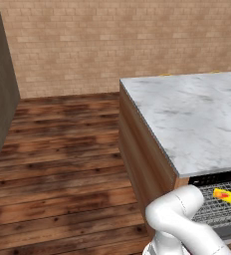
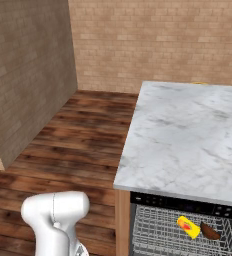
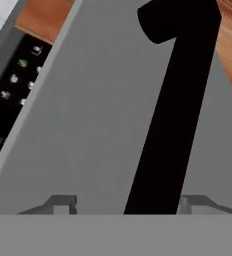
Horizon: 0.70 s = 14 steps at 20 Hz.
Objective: Pick up the cup and bowl from the counter, place them in the dishwasher, and close the dishwasher door.
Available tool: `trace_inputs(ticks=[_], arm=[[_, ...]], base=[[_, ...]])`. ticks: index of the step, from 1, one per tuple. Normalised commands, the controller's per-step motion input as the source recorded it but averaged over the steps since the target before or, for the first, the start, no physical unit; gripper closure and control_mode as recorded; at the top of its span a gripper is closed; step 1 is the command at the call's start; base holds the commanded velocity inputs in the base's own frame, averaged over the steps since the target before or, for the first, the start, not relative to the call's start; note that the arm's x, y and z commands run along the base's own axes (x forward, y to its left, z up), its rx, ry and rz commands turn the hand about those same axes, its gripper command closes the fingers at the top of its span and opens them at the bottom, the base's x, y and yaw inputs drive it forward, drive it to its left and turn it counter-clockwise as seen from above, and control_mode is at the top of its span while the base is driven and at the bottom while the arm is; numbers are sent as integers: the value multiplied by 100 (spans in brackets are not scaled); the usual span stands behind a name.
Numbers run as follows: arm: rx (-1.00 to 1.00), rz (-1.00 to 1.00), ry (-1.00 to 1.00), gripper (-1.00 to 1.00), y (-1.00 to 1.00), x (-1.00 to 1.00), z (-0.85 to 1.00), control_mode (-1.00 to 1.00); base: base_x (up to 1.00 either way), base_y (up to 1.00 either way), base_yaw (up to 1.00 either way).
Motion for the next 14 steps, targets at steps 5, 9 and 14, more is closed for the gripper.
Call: trace_inputs(ticks=[5,9,14], arm=[[0,9,-14,-100,-4,75,-36,-100],[-1,8,-14,-100,-6,74,-41,-100],[-1,8,-15,-100,-5,64,-47,-100]], base=[[0,0,0],[0,0,0],[0,0,0]])
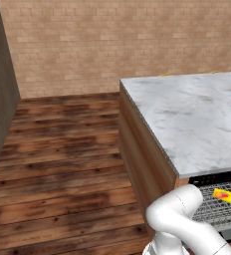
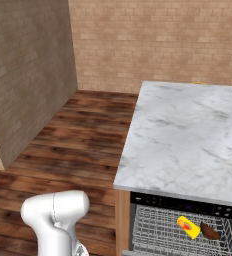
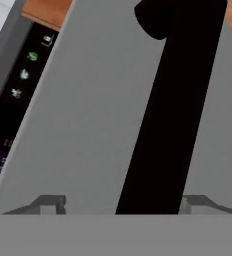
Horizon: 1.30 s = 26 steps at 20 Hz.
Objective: Pick up the cup and bowl from the counter, place them in the dishwasher, and close the dishwasher door.
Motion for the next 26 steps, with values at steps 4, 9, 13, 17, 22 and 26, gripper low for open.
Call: trace_inputs(ticks=[4,9,13,17,22,26], arm=[[-2,7,-15,-100,-5,46,-57,-100],[-3,7,-15,-100,-8,53,-54,-100],[-1,7,-16,-100,-8,58,-53,-100],[-2,7,-15,-100,-9,58,-57,-100],[-3,7,-16,-100,-8,53,-64,-100],[-5,7,-17,-100,-6,43,-67,-100]], base=[[0,0,0],[0,0,0],[0,0,0],[0,0,0],[0,0,0],[0,0,0]])
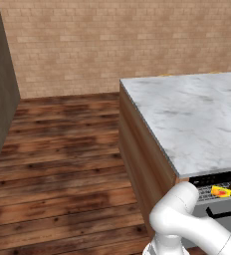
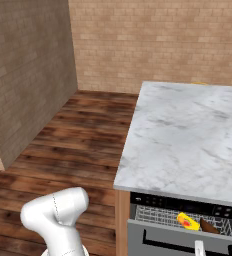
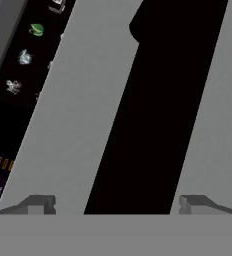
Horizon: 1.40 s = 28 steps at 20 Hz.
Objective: Pick up the cup and bowl from the counter, place them in the dishwasher, and close the dishwasher door.
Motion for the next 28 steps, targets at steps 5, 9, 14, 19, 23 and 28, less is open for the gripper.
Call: trace_inputs(ticks=[5,9,14,19,23,28], arm=[[-7,7,-17,-100,-7,40,-72,-100],[-9,6,-18,-100,-8,37,-73,-100],[-12,6,-19,-100,-9,36,-77,-100],[-14,6,-19,-100,-9,37,-80,-100],[-14,6,-21,-100,-10,39,-81,-100],[-14,6,-20,-100,-10,47,-83,-100]], base=[[0,0,0],[0,0,0],[0,0,0],[0,0,0],[0,0,0],[0,0,0]])
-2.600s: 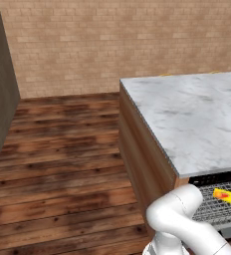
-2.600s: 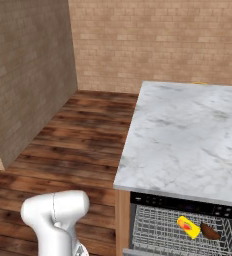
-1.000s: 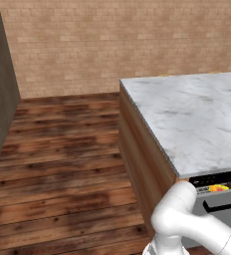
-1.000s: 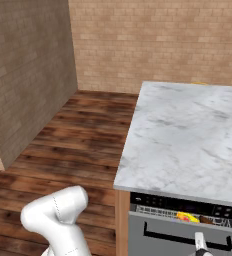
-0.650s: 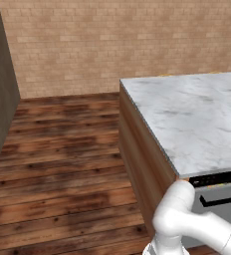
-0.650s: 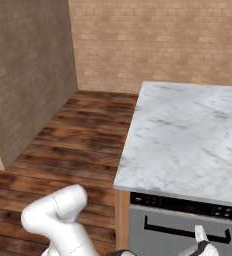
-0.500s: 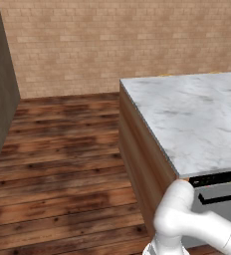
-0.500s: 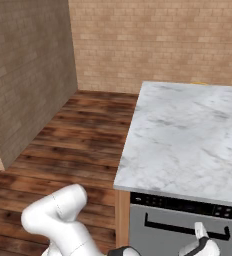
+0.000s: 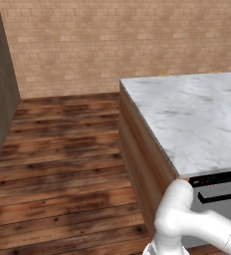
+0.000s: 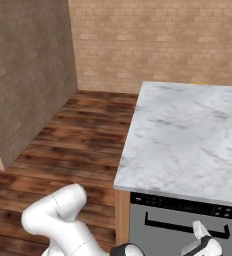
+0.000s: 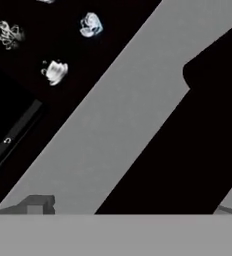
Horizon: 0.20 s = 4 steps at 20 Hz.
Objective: Pick up the cup and bowl from the counter, place them in the dishwasher, and close the dishwasher door.
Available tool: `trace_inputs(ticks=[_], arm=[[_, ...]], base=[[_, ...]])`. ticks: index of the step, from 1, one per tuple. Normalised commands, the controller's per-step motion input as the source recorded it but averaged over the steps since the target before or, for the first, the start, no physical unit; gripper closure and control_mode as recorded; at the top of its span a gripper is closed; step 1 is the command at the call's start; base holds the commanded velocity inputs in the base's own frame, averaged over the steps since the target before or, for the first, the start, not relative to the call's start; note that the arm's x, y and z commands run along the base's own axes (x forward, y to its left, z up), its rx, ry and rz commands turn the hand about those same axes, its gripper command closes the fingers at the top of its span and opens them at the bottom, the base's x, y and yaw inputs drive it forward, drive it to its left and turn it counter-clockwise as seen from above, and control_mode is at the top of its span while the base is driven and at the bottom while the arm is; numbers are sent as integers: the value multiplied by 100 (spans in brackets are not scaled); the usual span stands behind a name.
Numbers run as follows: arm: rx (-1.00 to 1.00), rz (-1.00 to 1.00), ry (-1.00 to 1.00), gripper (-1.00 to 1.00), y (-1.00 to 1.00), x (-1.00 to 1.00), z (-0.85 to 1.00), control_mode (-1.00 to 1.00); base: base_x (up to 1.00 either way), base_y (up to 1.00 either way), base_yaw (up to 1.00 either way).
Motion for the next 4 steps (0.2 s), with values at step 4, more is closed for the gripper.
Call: trace_inputs(ticks=[4], arm=[[-15,6,-18,-100,-8,67,-89,-100]], base=[[0,0,0]])
